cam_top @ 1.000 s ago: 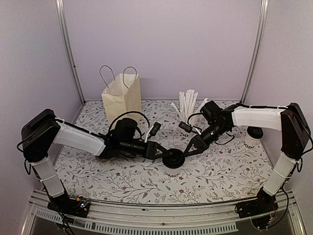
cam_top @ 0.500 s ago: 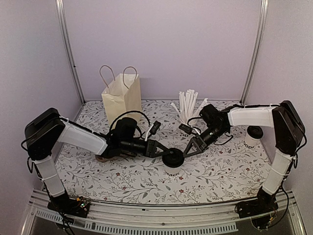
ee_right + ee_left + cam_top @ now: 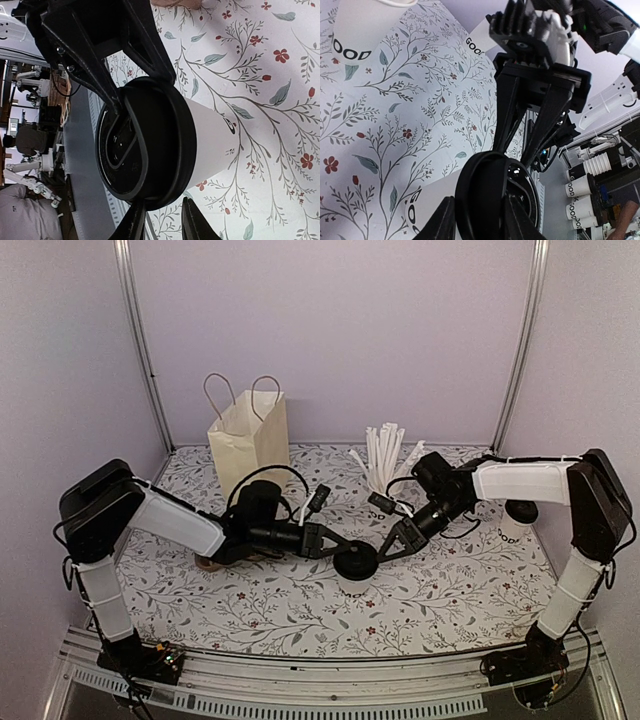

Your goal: Pack the takeout coffee

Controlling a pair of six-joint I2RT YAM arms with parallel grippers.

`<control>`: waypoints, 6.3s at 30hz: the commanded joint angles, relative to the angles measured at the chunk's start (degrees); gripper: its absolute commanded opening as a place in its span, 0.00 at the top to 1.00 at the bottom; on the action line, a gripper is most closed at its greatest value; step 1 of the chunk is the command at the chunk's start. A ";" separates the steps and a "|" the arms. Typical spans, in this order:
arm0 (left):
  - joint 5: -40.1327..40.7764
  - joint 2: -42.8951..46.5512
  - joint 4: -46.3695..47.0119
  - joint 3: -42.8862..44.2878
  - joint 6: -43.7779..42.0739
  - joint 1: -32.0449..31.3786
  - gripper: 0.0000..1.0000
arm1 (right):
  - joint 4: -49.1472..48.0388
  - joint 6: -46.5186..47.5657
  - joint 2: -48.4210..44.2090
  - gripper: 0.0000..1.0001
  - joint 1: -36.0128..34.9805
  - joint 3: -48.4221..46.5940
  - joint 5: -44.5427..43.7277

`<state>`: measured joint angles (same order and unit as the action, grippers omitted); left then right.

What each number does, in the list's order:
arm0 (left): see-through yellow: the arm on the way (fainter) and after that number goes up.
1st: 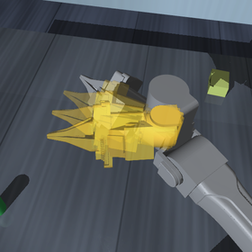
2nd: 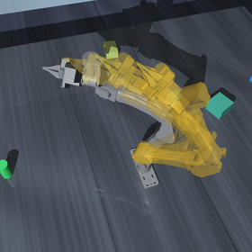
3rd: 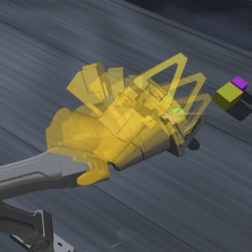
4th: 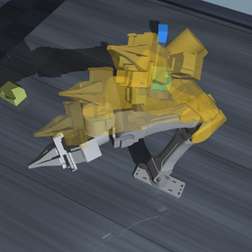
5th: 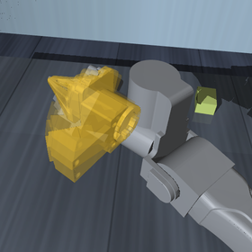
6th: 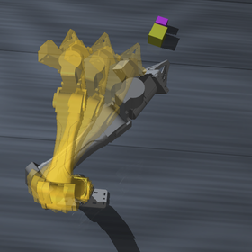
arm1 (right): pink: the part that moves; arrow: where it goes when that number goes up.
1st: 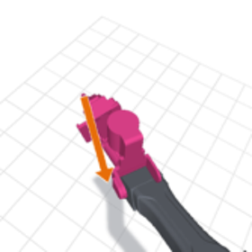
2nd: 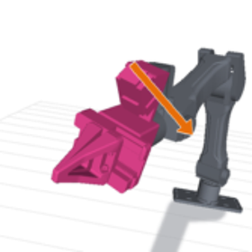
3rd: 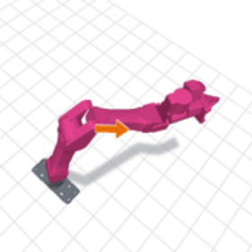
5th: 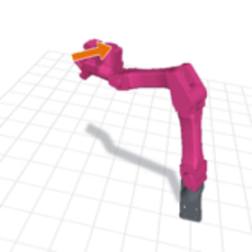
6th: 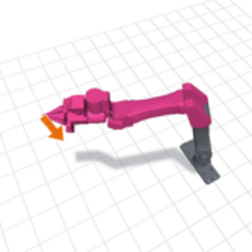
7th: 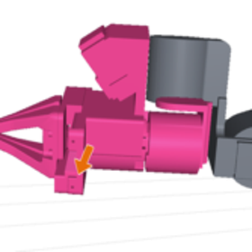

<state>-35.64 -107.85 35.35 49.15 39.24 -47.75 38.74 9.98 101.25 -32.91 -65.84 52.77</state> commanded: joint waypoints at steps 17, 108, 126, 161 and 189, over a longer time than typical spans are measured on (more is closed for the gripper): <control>7.49 -0.96 -22.83 3.24 -5.62 -5.13 0.64 | 3.80 14.27 -9.66 0.36 -1.78 -0.81 -13.86; -11.31 -15.07 -23.86 16.54 -22.06 -4.62 0.60 | 7.94 17.24 -4.53 0.52 5.66 5.10 3.12; -9.89 -16.87 -25.07 16.38 -21.66 -4.64 0.63 | 12.37 19.99 2.44 0.50 5.62 2.17 11.83; -0.09 -3.95 -22.36 16.06 -19.36 -4.66 0.40 | 7.08 14.07 -7.02 0.51 4.34 1.14 -1.50; 2.41 7.75 -3.49 -3.33 15.39 -5.08 0.52 | 10.17 17.38 -5.91 0.43 7.52 6.07 4.07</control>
<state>-31.73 -98.02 26.22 45.89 51.20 -52.03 47.77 25.61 93.84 -25.43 -61.17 54.76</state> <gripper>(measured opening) 0.492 0.565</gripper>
